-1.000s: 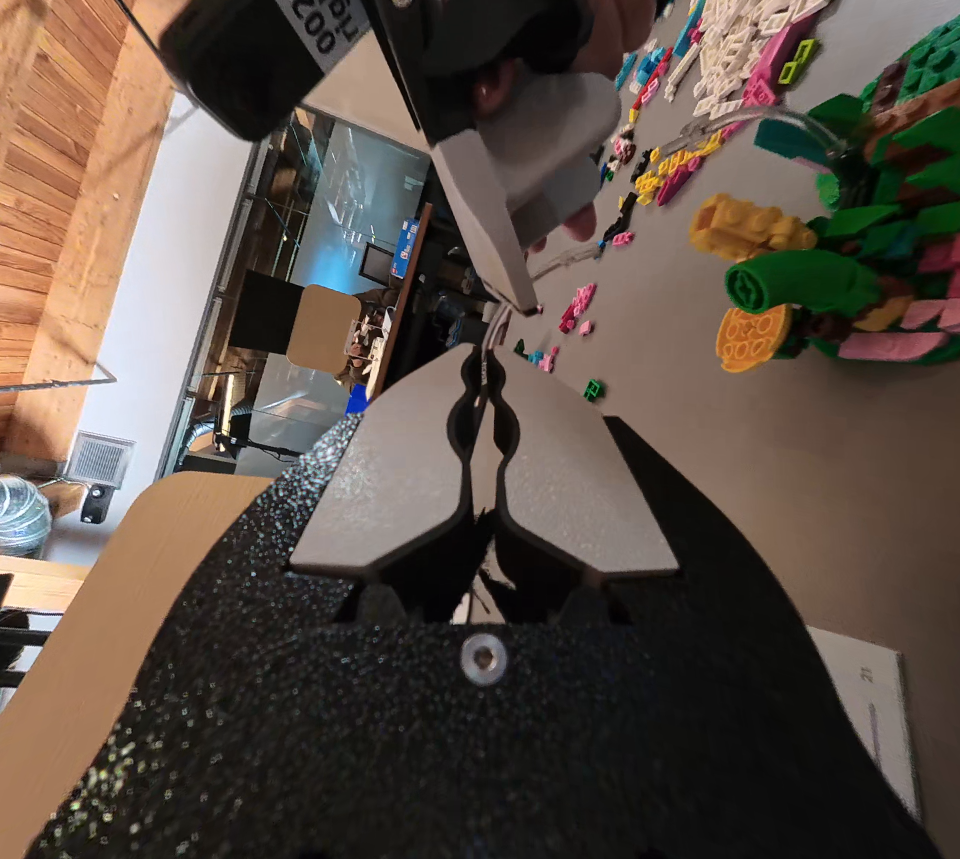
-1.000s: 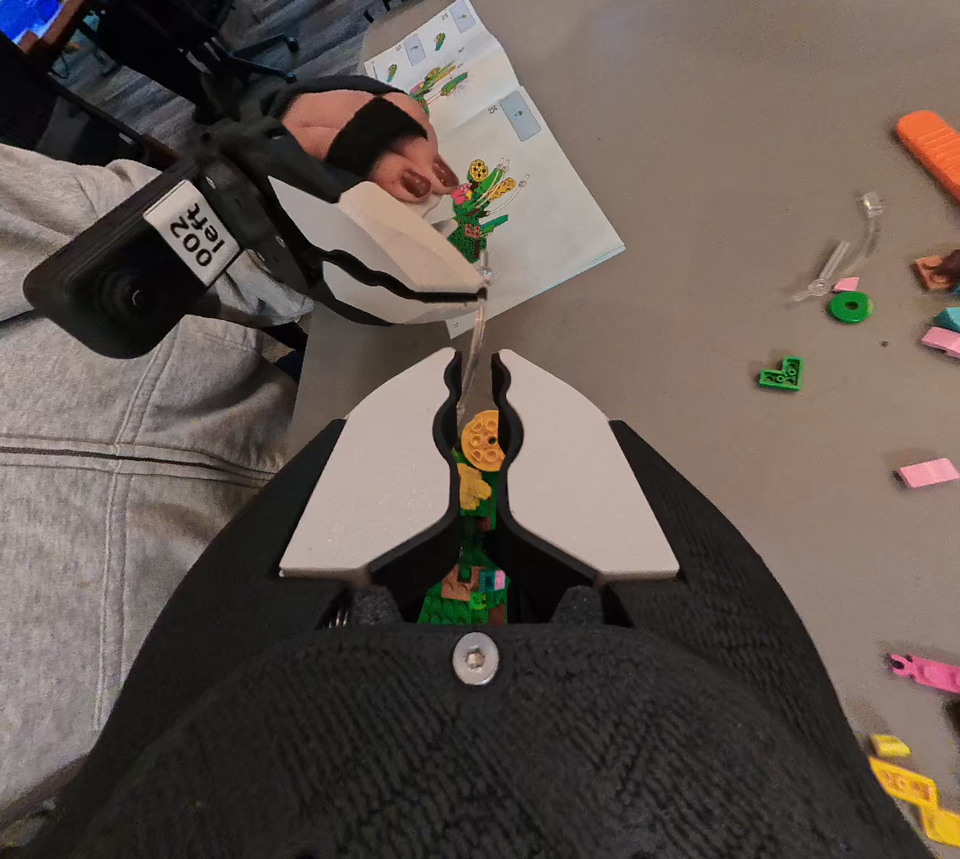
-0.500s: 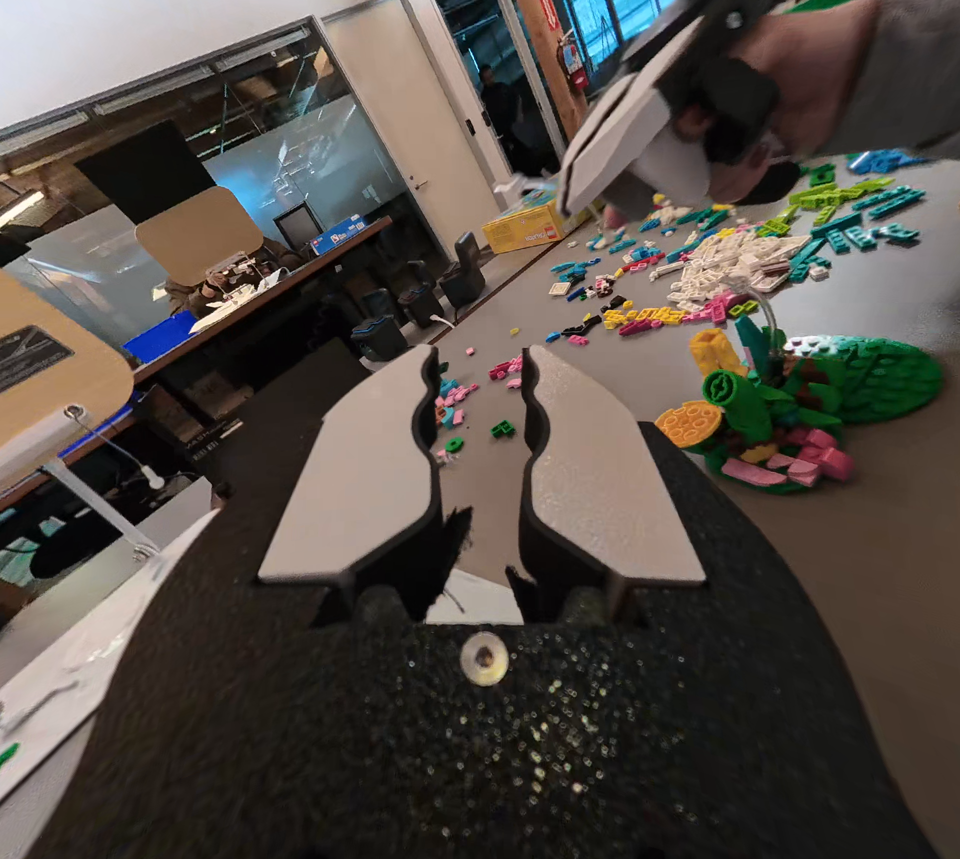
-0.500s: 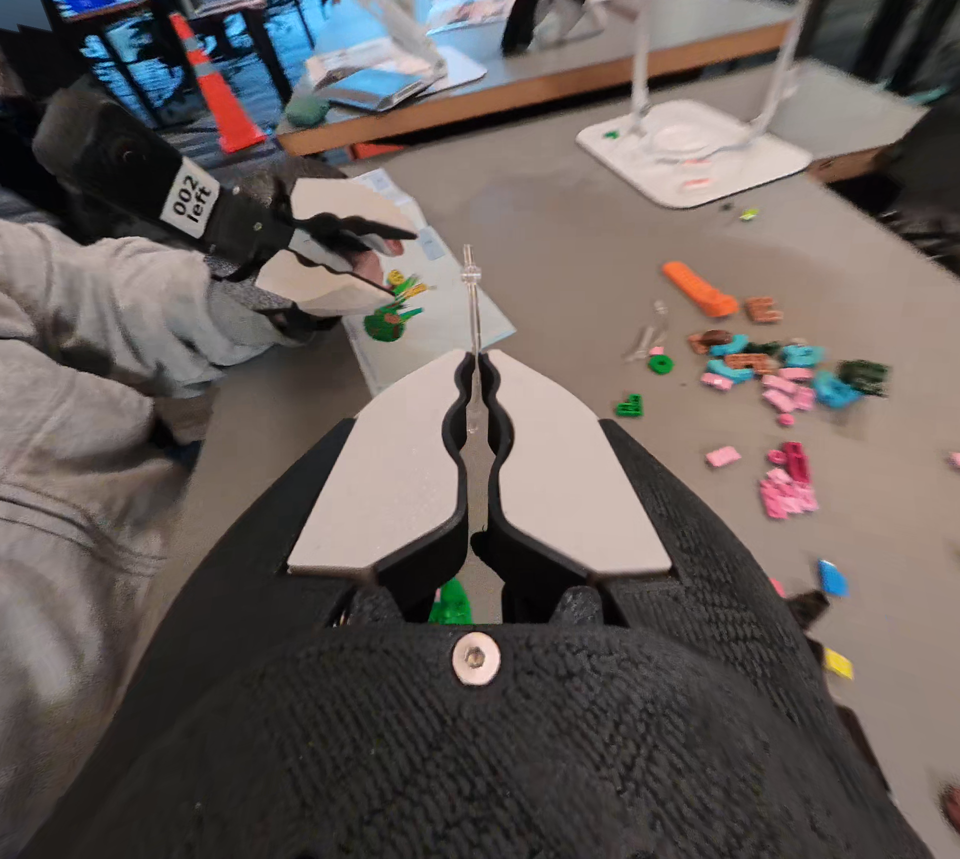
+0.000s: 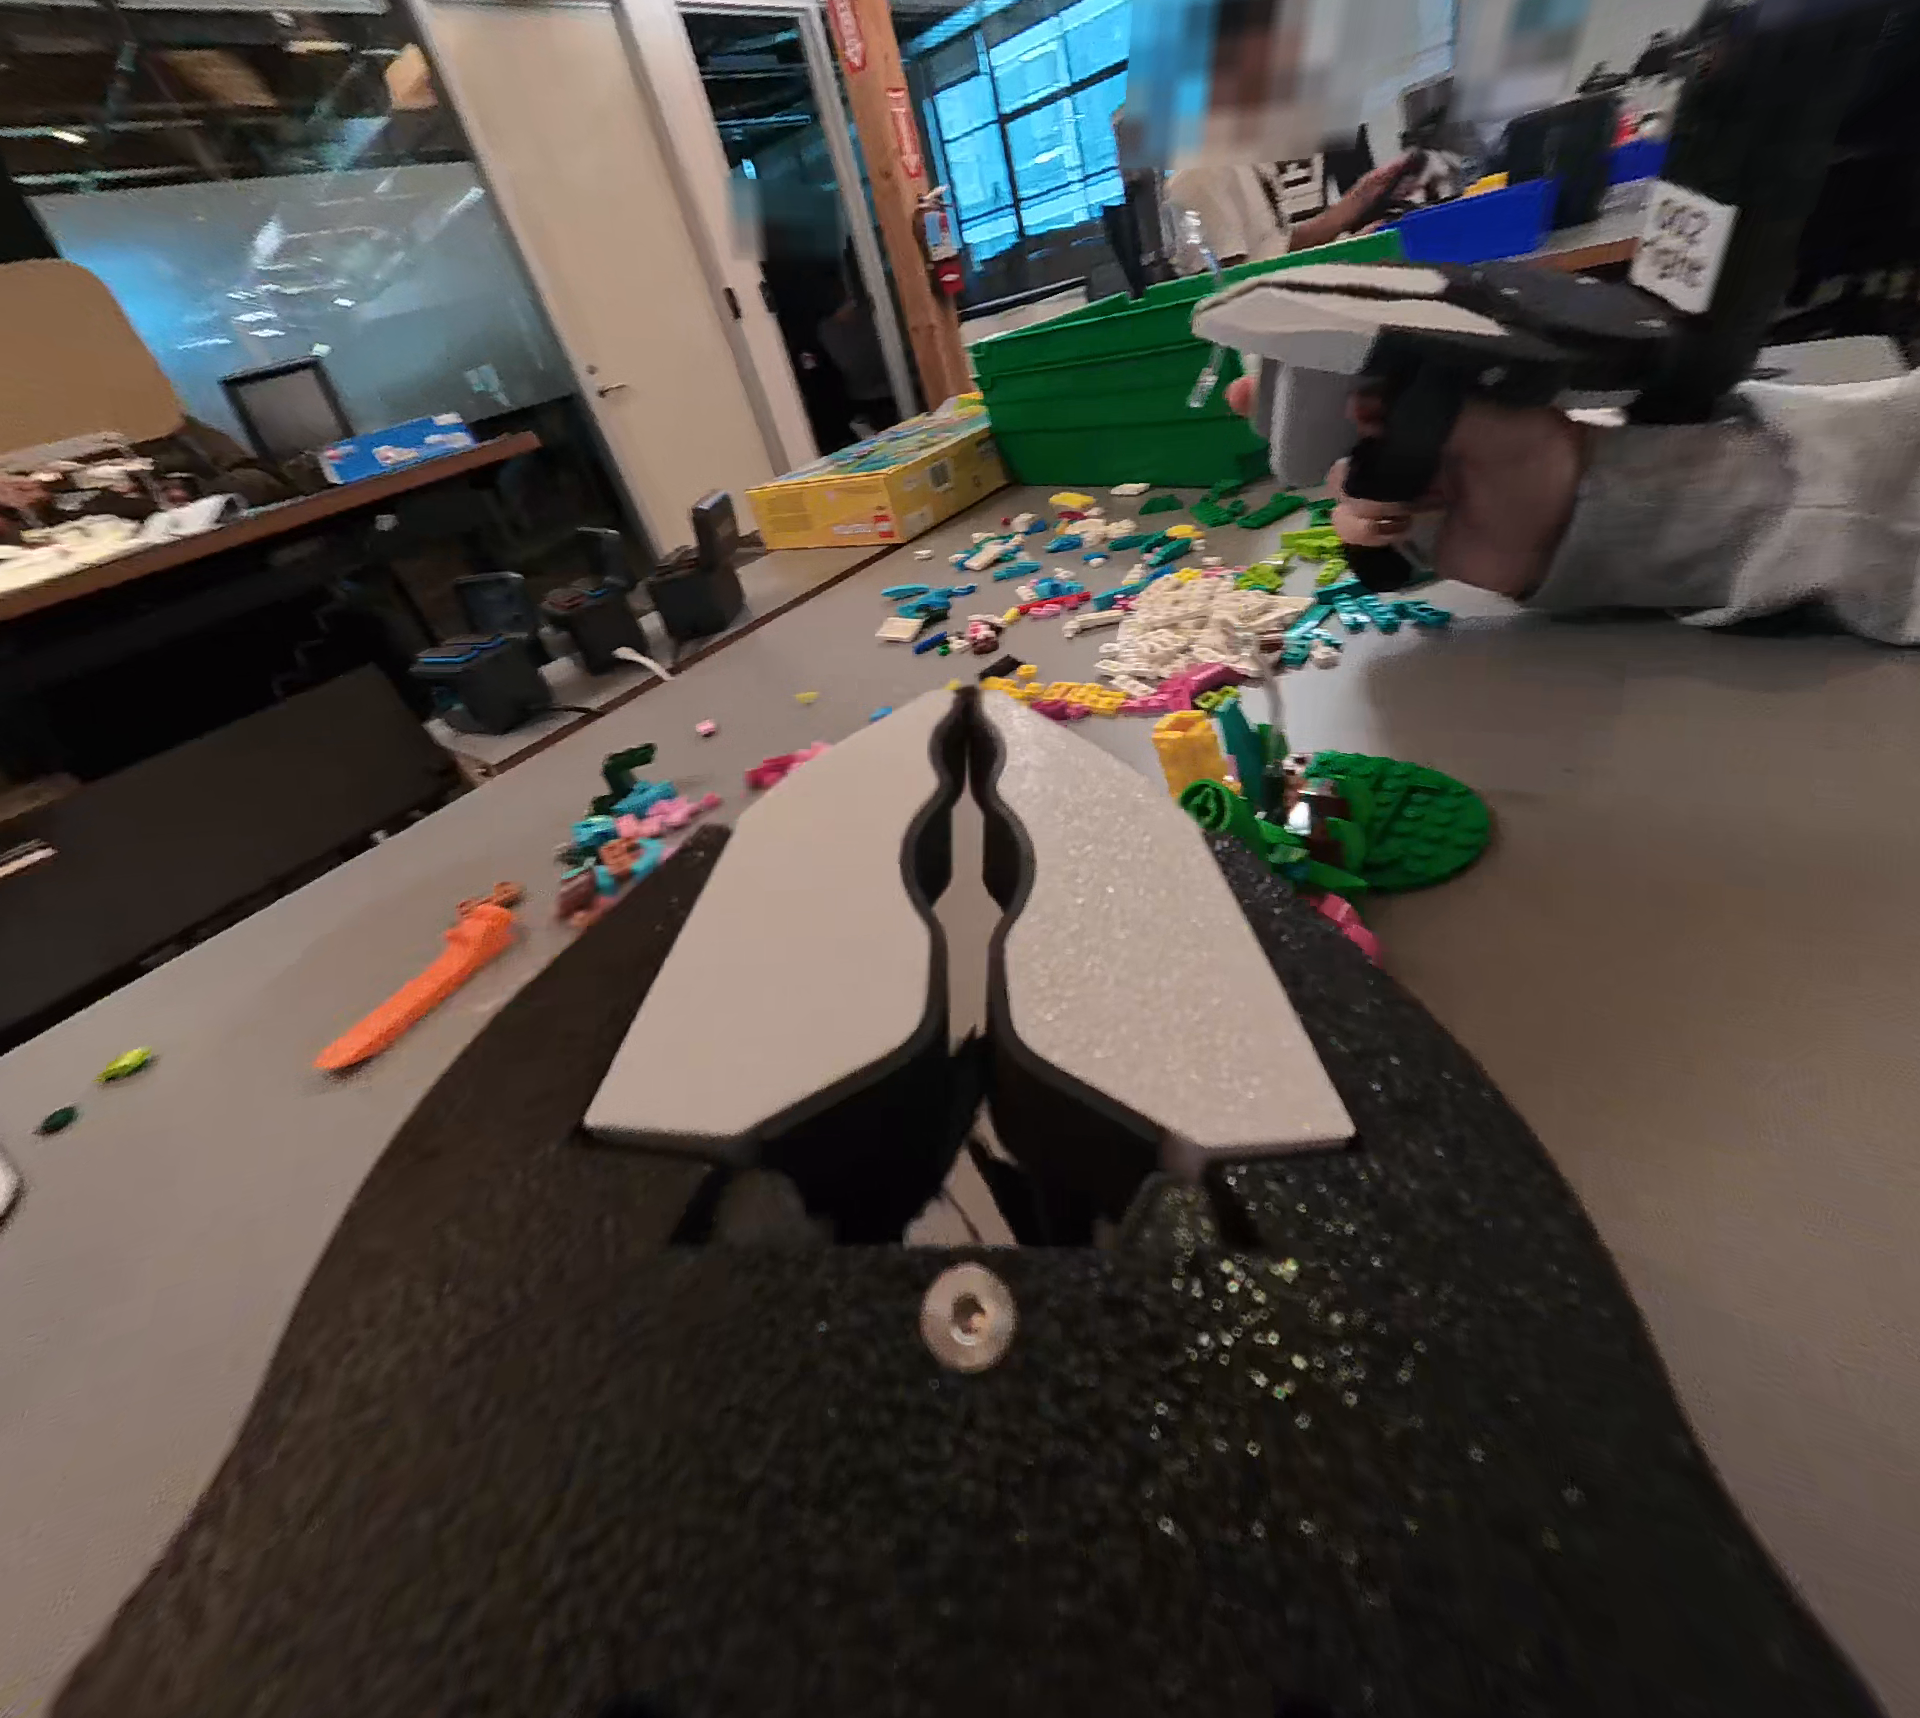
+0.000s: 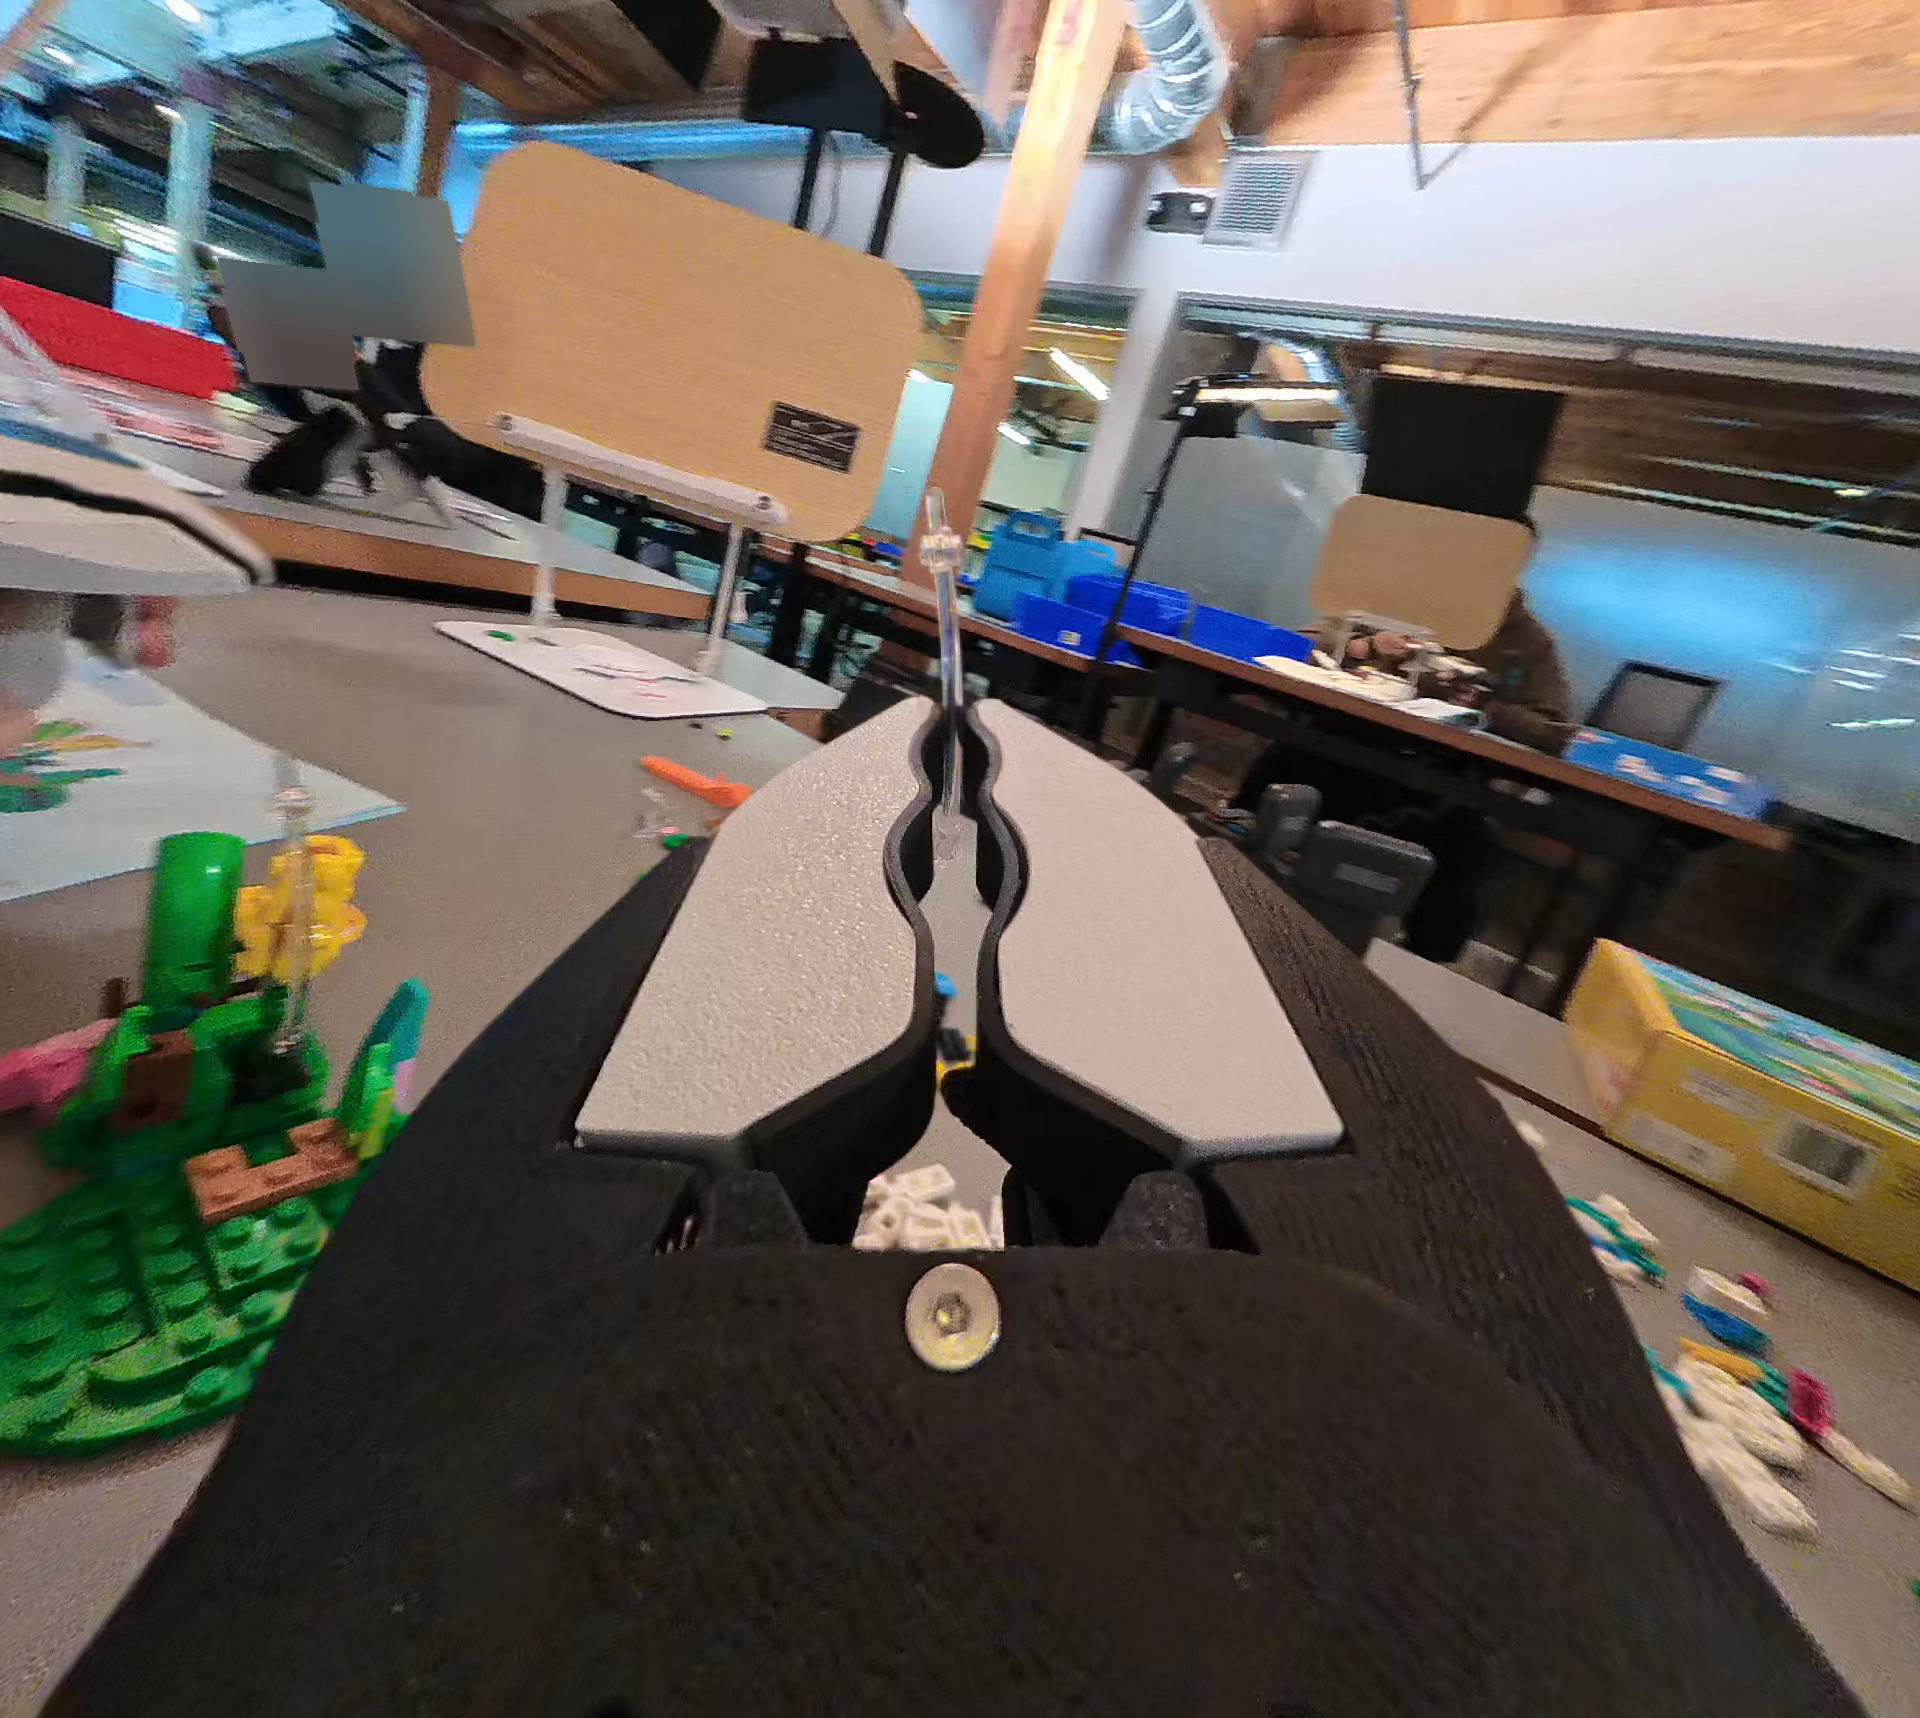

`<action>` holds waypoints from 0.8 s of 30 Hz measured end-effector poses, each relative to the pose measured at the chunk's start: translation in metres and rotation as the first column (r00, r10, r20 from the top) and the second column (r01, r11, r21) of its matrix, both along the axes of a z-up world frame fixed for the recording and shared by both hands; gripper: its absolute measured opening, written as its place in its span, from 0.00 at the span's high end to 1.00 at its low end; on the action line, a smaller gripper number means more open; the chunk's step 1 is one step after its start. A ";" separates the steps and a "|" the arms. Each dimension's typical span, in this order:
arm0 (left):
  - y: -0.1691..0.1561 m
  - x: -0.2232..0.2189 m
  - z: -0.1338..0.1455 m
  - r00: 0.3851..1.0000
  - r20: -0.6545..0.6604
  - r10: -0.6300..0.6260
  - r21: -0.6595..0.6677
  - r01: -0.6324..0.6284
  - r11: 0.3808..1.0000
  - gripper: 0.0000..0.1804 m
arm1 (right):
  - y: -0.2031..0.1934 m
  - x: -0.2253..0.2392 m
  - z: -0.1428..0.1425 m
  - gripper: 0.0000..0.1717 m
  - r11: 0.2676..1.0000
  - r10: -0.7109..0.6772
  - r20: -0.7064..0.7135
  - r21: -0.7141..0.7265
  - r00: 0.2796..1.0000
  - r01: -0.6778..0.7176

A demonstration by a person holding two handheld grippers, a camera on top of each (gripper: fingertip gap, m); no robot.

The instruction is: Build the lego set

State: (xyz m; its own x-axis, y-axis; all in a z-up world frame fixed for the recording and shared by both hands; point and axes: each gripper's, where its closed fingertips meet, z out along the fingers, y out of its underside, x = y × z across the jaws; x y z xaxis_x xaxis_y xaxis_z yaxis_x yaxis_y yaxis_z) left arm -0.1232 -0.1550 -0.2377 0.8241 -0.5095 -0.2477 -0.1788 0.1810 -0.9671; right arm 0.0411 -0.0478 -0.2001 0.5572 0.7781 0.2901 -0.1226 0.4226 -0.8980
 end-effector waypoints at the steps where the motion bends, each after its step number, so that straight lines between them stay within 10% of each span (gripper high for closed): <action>1: -0.001 0.003 -0.001 1.000 0.008 -0.025 -0.014 0.025 1.000 1.00 | 0.002 0.001 0.001 1.00 1.000 -0.025 -0.002 0.011 1.000 0.025; 11: 0.014 0.009 -0.015 0.967 -0.223 0.119 0.031 -0.115 0.993 1.00 | 0.008 0.000 -0.004 1.00 0.993 -0.112 0.035 0.042 0.993 0.110; 24: -0.003 0.019 0.004 0.975 -0.173 0.137 0.135 -0.114 0.984 1.00 | 0.010 -0.003 -0.008 1.00 0.986 -0.154 0.079 0.071 0.985 0.148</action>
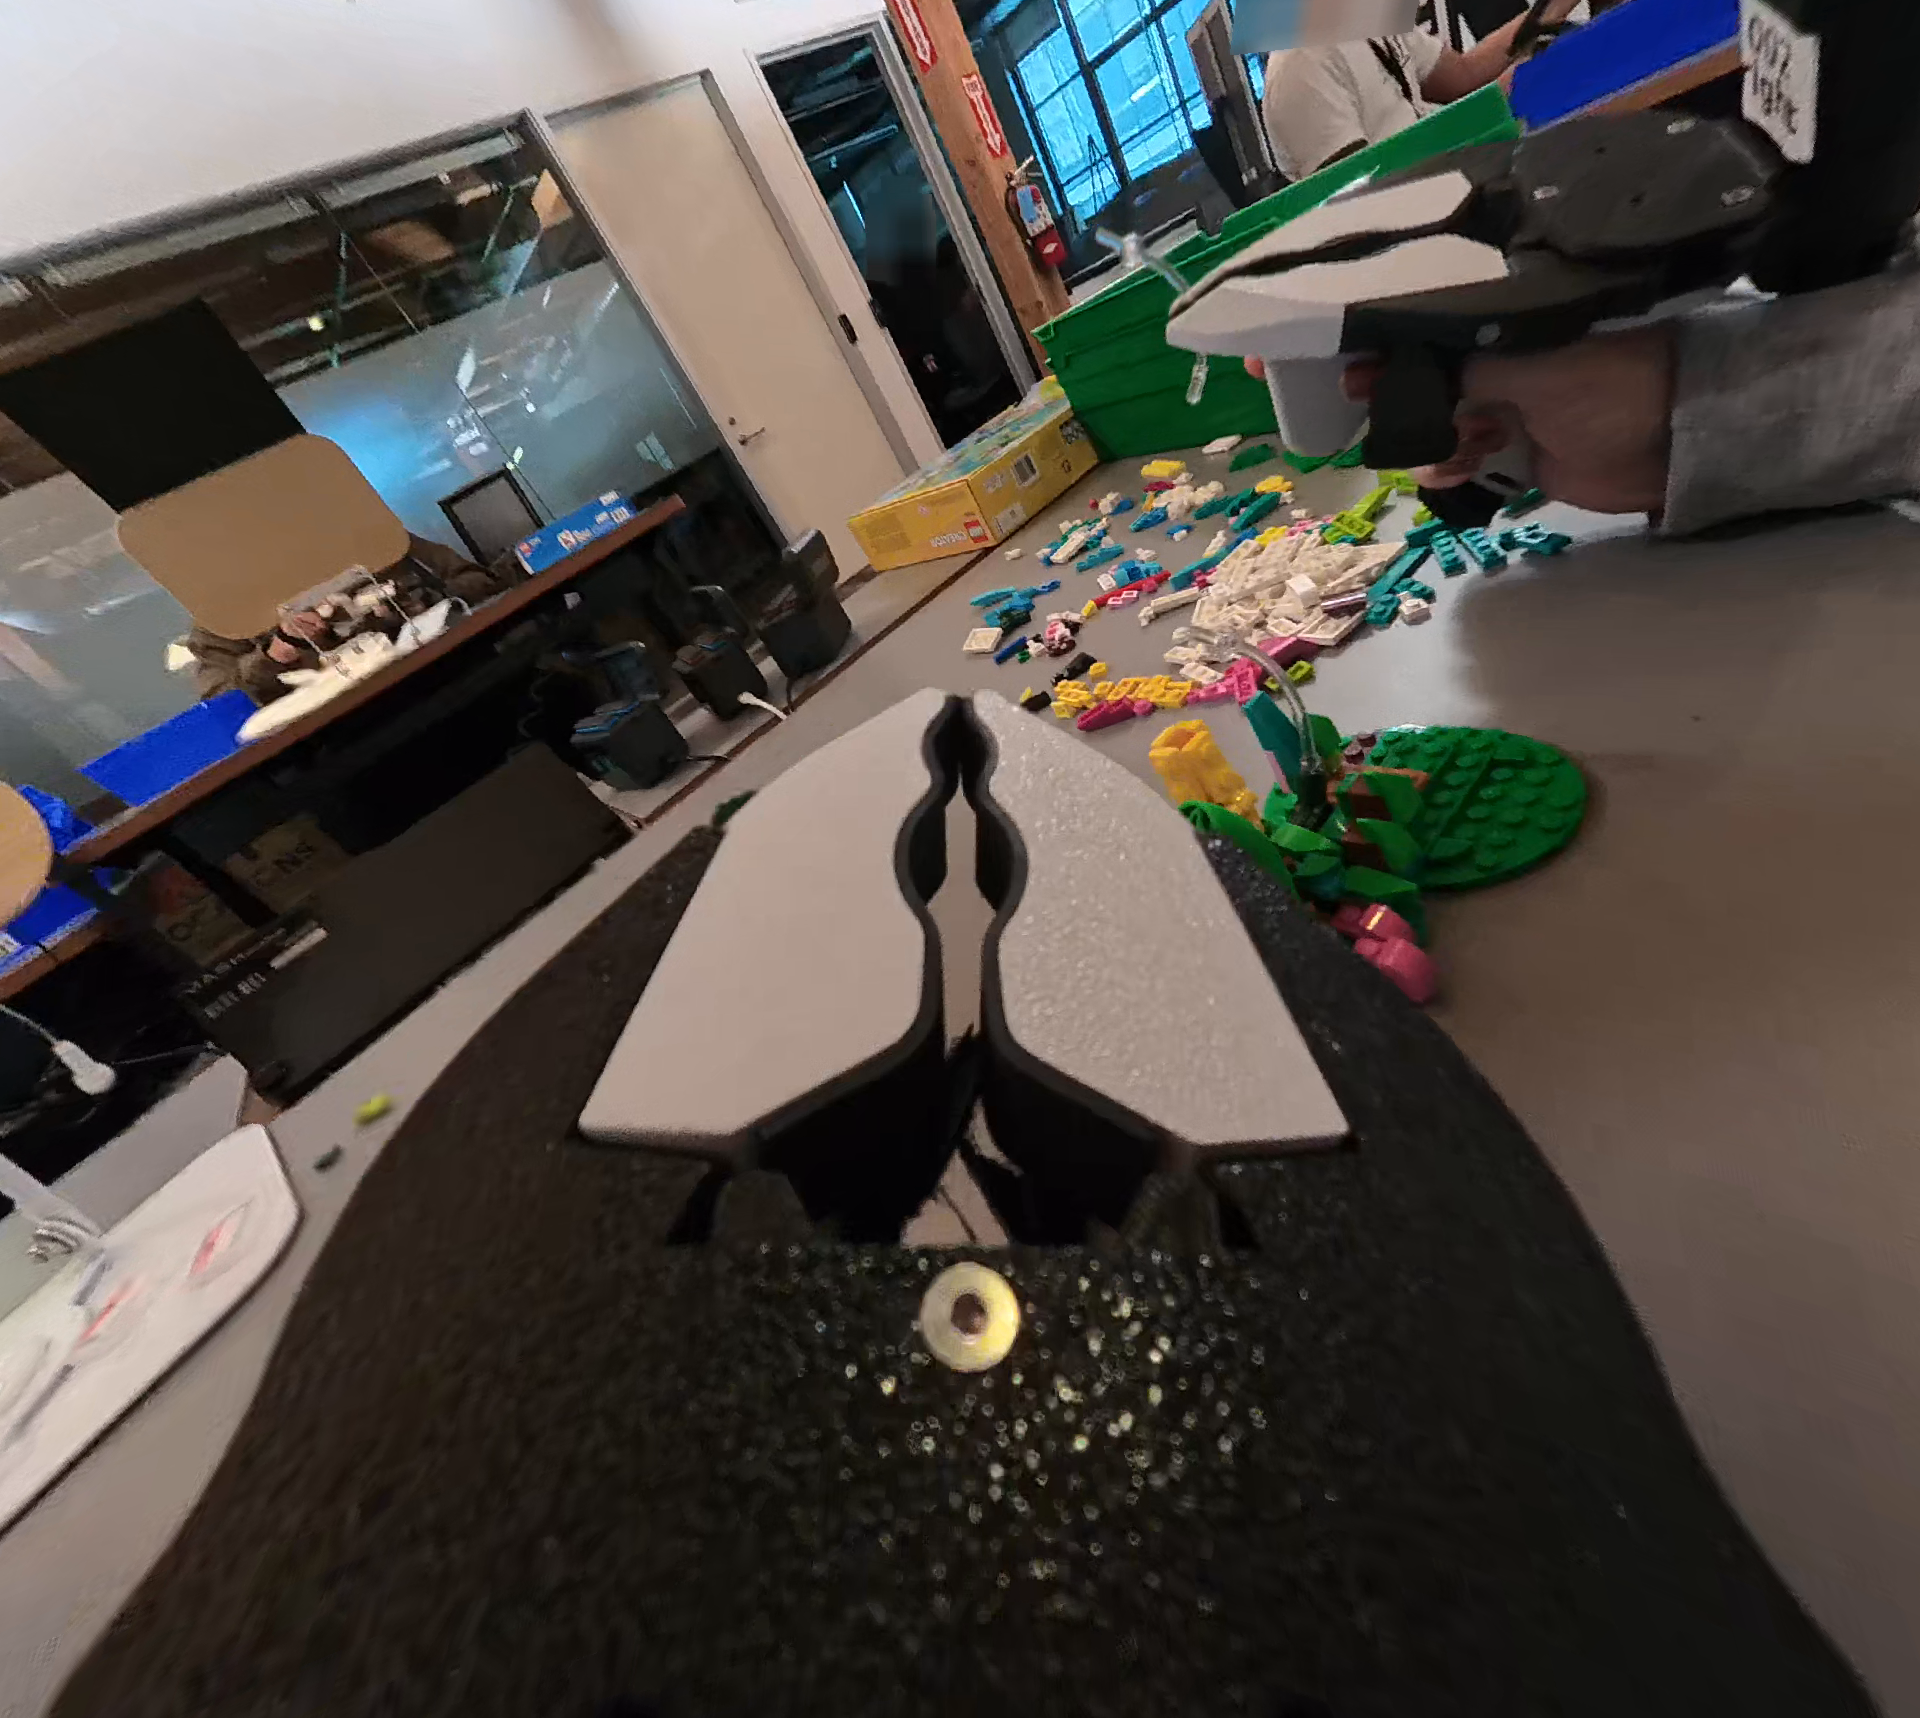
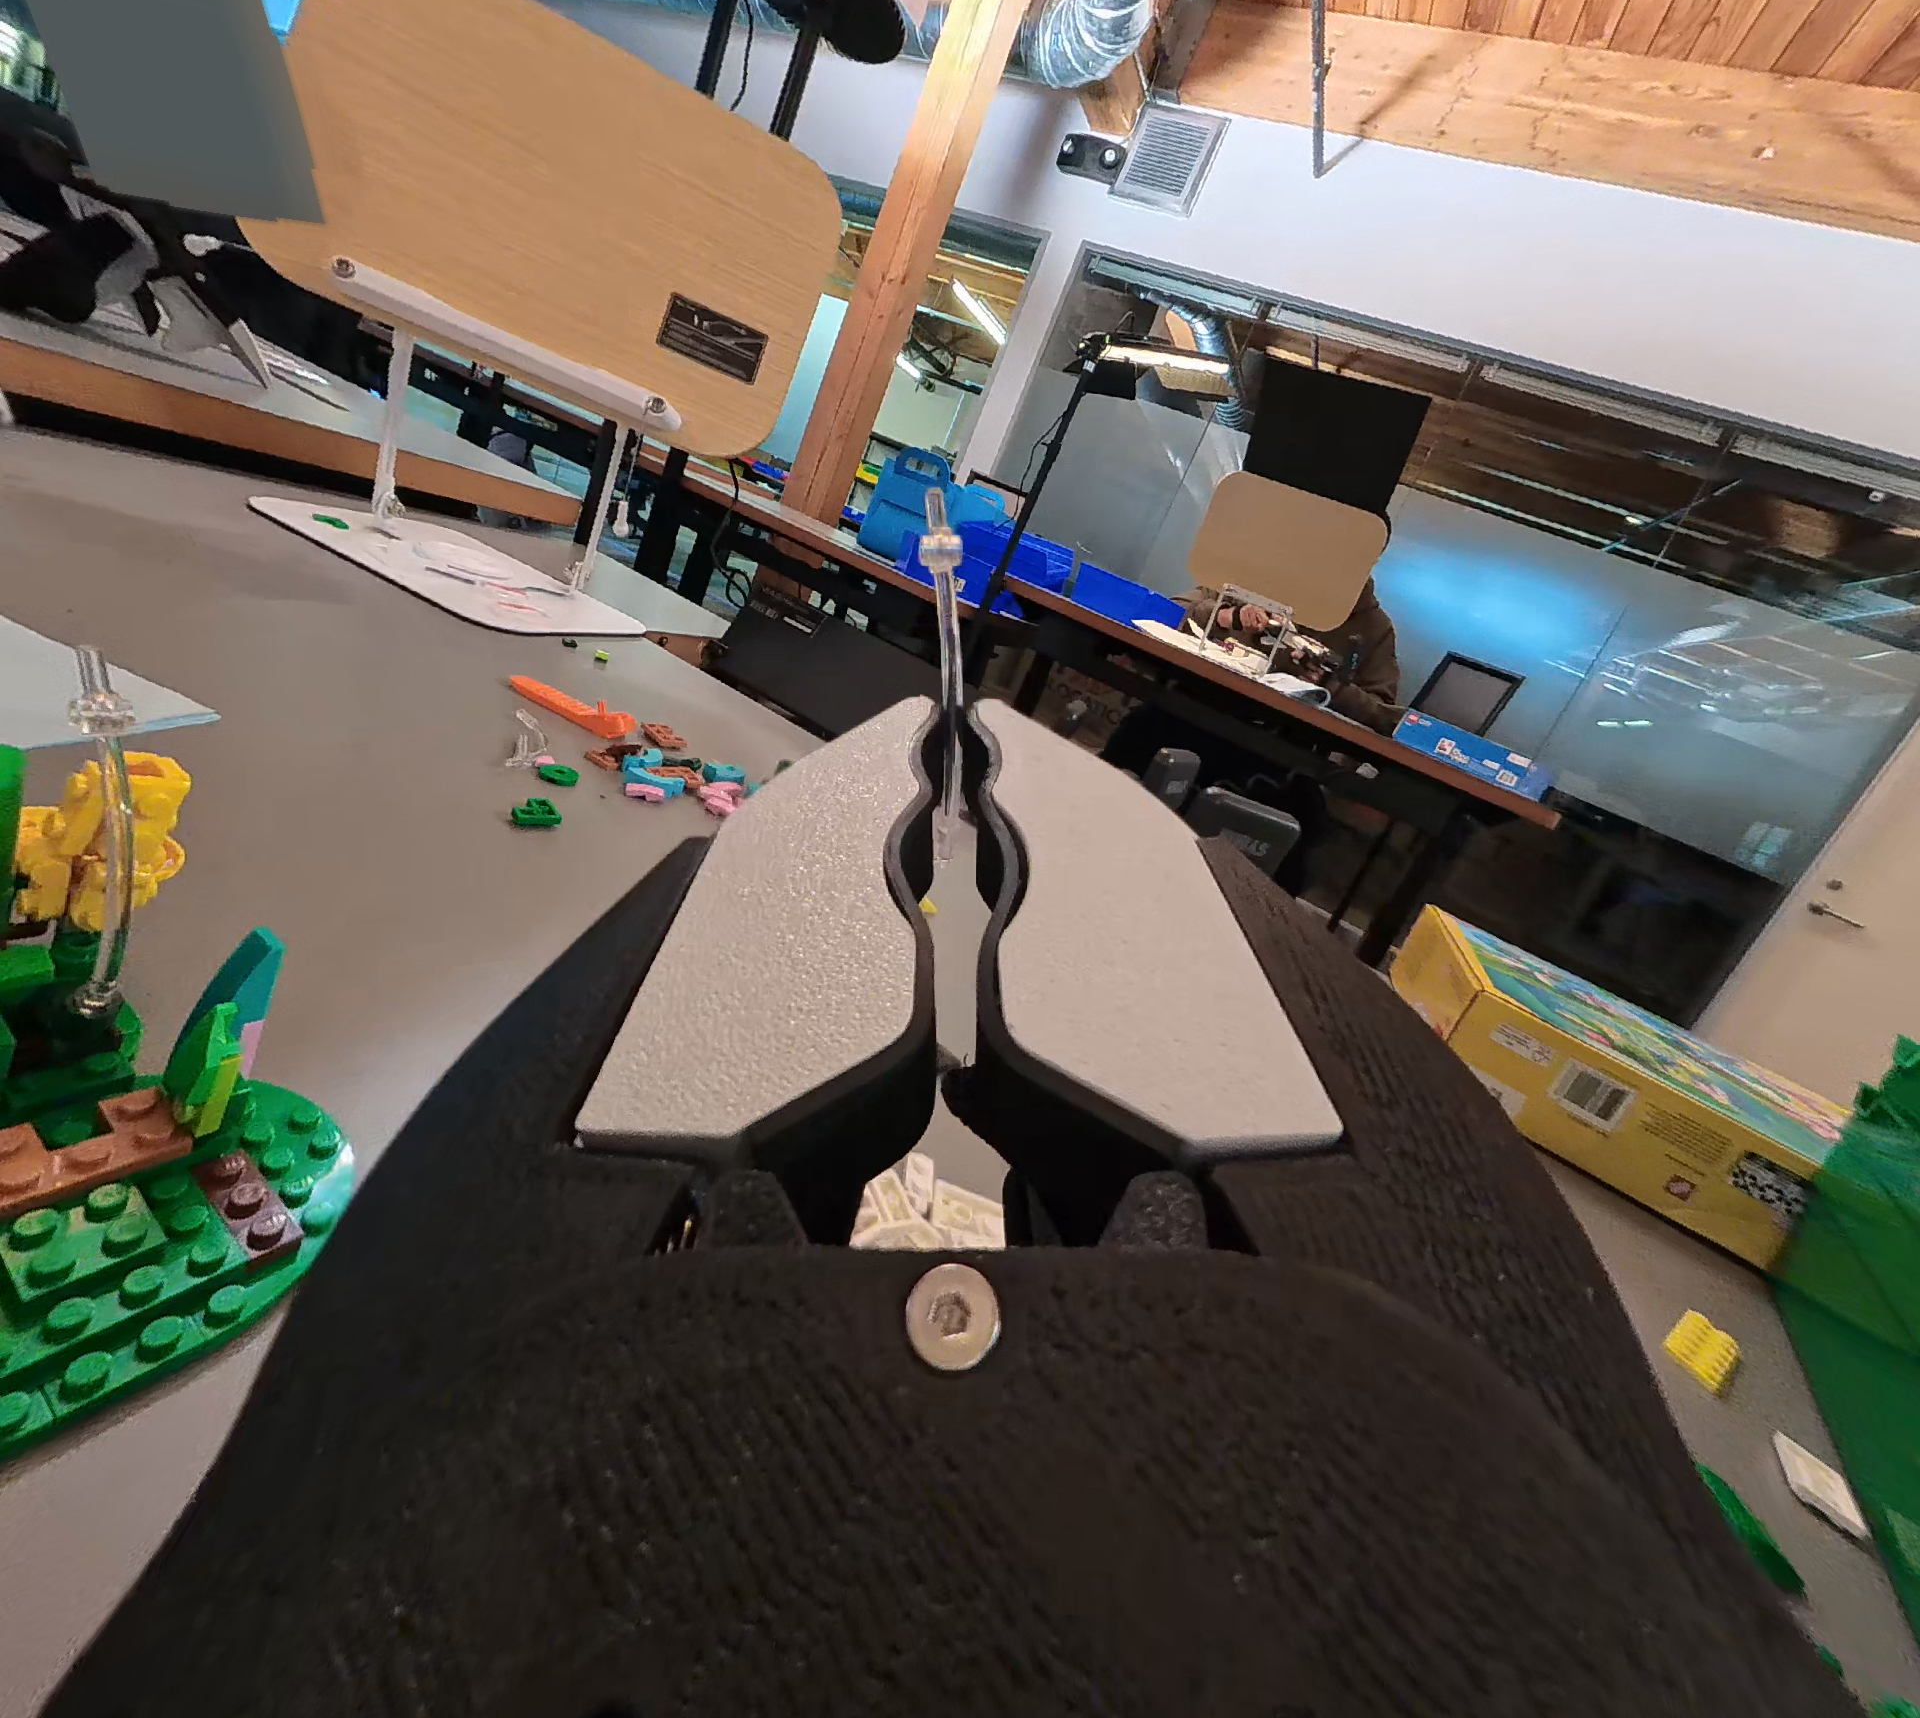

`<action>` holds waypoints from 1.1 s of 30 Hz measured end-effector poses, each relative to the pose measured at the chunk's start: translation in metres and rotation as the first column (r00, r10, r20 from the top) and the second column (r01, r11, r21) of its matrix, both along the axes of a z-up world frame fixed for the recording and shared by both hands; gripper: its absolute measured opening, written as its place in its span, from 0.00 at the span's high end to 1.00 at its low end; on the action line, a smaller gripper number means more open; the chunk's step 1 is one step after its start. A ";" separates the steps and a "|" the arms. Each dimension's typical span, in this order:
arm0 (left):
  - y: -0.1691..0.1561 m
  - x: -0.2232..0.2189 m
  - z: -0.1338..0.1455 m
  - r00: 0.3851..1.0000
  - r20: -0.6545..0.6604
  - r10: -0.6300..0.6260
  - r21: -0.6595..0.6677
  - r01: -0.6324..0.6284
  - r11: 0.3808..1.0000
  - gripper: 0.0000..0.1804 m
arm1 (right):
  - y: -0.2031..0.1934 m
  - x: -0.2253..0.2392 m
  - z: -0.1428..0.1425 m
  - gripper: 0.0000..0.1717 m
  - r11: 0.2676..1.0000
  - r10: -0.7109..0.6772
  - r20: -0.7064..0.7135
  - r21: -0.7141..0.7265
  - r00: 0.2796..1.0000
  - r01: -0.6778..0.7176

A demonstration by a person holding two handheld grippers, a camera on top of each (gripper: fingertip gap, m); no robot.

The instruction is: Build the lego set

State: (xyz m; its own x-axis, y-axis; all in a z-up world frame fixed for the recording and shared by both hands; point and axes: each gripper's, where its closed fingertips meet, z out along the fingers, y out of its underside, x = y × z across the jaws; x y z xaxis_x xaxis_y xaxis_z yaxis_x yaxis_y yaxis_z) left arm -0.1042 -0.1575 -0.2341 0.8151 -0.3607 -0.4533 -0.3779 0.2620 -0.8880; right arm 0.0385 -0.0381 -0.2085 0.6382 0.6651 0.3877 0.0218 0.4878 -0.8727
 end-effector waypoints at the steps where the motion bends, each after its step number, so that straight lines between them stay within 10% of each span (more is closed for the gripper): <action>1: 0.001 0.001 -0.002 1.000 0.012 0.006 -0.024 -0.006 1.000 1.00 | 0.001 -0.001 -0.001 1.00 1.000 -0.004 0.008 -0.003 1.000 0.004; 33: -0.004 0.023 -0.012 0.996 -0.068 -0.061 -0.045 0.058 0.997 1.00 | 0.006 -0.005 -0.007 1.00 1.000 -0.026 0.059 -0.004 0.998 0.026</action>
